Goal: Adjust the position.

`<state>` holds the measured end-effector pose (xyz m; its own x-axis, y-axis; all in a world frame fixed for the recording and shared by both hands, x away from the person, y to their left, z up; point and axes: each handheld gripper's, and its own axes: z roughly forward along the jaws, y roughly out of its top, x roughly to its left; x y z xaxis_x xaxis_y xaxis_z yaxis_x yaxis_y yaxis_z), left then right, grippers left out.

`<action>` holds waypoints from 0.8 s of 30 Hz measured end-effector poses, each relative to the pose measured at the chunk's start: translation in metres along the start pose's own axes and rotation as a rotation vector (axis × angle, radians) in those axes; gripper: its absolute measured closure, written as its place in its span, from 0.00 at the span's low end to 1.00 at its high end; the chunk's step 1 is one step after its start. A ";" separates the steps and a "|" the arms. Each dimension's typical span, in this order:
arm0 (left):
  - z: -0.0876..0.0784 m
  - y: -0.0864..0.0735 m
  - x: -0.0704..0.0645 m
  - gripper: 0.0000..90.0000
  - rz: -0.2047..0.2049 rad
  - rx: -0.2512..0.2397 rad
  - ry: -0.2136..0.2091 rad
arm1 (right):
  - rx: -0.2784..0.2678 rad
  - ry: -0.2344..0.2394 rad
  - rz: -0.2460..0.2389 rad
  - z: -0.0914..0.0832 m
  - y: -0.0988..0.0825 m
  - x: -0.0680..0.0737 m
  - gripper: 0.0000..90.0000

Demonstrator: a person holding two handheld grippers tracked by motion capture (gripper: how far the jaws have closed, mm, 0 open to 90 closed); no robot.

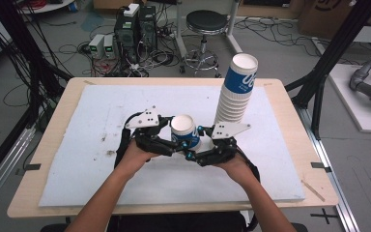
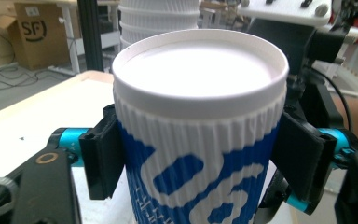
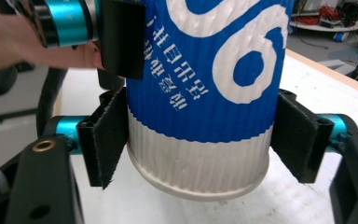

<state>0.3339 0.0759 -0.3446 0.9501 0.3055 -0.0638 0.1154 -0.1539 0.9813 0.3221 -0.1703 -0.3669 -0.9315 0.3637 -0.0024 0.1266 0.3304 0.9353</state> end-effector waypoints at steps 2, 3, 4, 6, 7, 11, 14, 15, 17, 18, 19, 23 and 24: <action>0.000 0.003 -0.001 0.23 0.012 0.016 0.018 | 0.022 -0.002 -0.009 -0.001 0.001 0.000 0.29; -0.001 0.005 0.000 0.20 0.007 0.017 0.020 | 0.026 -0.006 -0.024 -0.002 0.001 0.000 0.30; -0.002 0.008 0.000 0.19 0.012 0.019 0.020 | 0.035 -0.011 -0.035 -0.003 0.001 0.000 0.30; -0.005 0.013 0.001 0.19 0.021 0.025 0.013 | 0.063 -0.016 -0.058 -0.004 0.002 0.000 0.30; -0.005 0.015 0.002 0.19 0.016 0.041 -0.004 | 0.067 -0.015 -0.069 -0.005 0.002 0.000 0.30; -0.005 0.018 0.003 0.29 0.045 0.084 -0.059 | 0.110 -0.014 -0.128 -0.007 0.005 0.001 0.30; -0.007 0.017 0.004 0.32 0.024 0.094 -0.085 | 0.119 -0.003 -0.161 -0.010 0.005 0.000 0.30; -0.007 0.016 0.005 0.32 0.011 0.091 -0.094 | 0.117 0.002 -0.173 -0.010 0.005 0.000 0.30; -0.009 0.014 0.008 0.33 -0.016 0.060 -0.103 | 0.096 0.011 -0.156 -0.011 0.004 -0.001 0.24; -0.010 0.013 0.009 0.33 -0.015 0.046 -0.099 | 0.072 0.011 -0.129 -0.012 0.003 -0.001 0.22; -0.011 0.012 0.009 0.33 -0.019 0.036 -0.098 | 0.041 0.013 -0.083 -0.014 0.003 -0.001 0.22; -0.011 0.010 0.008 0.33 -0.036 -0.009 -0.120 | -0.011 0.036 -0.027 -0.014 0.002 -0.003 0.18; -0.012 0.010 0.009 0.33 -0.035 -0.003 -0.117 | -0.008 0.036 -0.030 -0.015 0.002 -0.003 0.23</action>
<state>0.3399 0.0882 -0.3332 0.9728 0.1991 -0.1181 0.1479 -0.1419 0.9788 0.3204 -0.1835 -0.3595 -0.9466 0.3218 -0.0176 0.0959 0.3336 0.9378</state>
